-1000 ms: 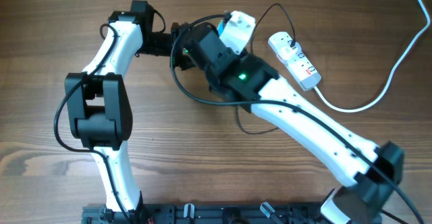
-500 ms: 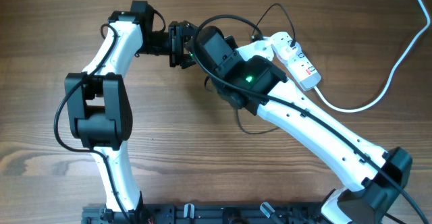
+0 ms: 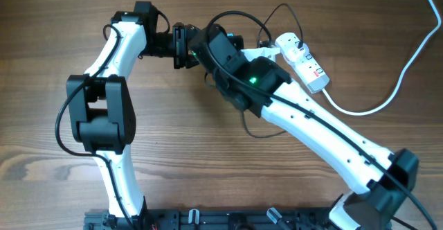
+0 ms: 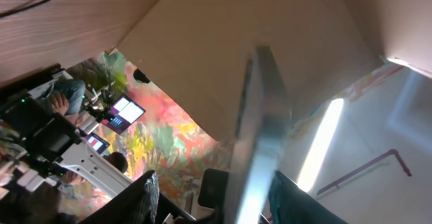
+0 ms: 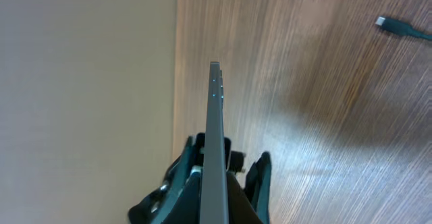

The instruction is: Plug charger to phone and switch on socket

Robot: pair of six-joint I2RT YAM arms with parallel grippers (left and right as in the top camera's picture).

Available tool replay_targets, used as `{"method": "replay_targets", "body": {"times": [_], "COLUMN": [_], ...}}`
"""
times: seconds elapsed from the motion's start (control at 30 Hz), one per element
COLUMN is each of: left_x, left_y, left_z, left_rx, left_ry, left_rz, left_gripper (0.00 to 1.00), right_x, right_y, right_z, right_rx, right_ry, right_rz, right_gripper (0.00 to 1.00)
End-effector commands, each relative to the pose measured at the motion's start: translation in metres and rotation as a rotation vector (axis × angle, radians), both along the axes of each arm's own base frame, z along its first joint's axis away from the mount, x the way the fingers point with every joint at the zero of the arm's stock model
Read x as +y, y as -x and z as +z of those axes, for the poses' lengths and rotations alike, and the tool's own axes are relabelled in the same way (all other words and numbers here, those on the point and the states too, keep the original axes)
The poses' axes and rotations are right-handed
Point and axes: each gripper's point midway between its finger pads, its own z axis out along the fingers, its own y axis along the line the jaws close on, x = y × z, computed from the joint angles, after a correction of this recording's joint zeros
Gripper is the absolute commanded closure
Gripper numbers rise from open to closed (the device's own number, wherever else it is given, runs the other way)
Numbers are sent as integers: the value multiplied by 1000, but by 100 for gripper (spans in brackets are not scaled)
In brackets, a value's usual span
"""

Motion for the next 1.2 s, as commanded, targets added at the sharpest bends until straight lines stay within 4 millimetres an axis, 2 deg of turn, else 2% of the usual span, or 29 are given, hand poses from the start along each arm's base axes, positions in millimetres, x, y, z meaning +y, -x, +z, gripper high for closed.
{"method": "replay_targets", "body": {"times": [0.0, 0.3, 0.73, 0.83, 0.9, 0.93, 0.97, 1.03, 1.17], "left_x": [-1, -1, -1, -1, -1, -1, -1, -1, -1], "left_y": [5, 5, 5, 5, 5, 5, 5, 5, 5], "left_z": [19, 19, 19, 19, 19, 19, 19, 19, 19], "left_rx": [-30, -30, -30, -30, -31, -31, -31, -31, -37], "left_ry": [25, 25, 25, 25, 25, 25, 25, 25, 25], "left_rz": [-2, -2, -2, -2, -2, -2, -2, -2, -2], "left_gripper": [48, 64, 78, 86, 90, 96, 96, 96, 96], "right_x": [1, 8, 20, 20, 20, 19, 19, 17, 7], "right_y": [-9, -10, -5, -5, -5, -5, -4, -2, 2], "right_z": [-10, -10, -13, -13, -13, -14, -14, -17, -18], "right_rx": [2, 6, 44, 44, 44, 46, 47, 59, 74], "right_ry": [11, -20, -64, -64, -61, -59, -57, -44, -6], "right_rz": [-31, -13, 36, 36, 38, 38, 38, 37, 24], "right_gripper": [95, 95, 91, 91, 83, 74, 54, 38, 27]}}
